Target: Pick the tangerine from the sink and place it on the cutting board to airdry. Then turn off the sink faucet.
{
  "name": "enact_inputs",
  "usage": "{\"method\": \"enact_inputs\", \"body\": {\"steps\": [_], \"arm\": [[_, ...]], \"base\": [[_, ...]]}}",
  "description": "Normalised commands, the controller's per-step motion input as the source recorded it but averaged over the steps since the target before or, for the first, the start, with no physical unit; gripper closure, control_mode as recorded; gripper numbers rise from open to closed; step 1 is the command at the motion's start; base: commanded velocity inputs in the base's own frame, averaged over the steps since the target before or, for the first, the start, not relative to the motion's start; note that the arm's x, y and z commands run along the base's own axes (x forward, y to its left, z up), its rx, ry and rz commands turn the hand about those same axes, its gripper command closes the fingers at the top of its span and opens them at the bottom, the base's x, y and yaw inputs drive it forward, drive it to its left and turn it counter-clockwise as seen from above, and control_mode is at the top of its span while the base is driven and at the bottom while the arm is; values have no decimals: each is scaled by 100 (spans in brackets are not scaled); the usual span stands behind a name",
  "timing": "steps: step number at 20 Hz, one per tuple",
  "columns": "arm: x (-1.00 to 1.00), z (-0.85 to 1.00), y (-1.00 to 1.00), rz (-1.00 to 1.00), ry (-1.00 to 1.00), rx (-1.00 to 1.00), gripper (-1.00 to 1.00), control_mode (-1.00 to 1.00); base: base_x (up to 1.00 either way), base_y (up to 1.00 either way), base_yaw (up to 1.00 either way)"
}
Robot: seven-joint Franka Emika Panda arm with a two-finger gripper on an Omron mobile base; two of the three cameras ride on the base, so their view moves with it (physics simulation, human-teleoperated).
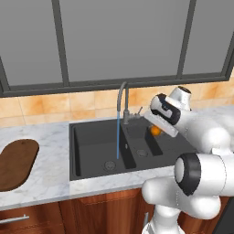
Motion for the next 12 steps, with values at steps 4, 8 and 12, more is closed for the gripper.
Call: {"method": "enact_inputs", "body": {"steps": [4,8,12], "arm": [[-78,50,0,13,-16,0,100,-100],[-76,65,0,13,-18,0,100,-100],[-63,74,3,14,-8,0,100,-100]], "base": [[0,0,0],[0,0,0],[0,0,0]]}}
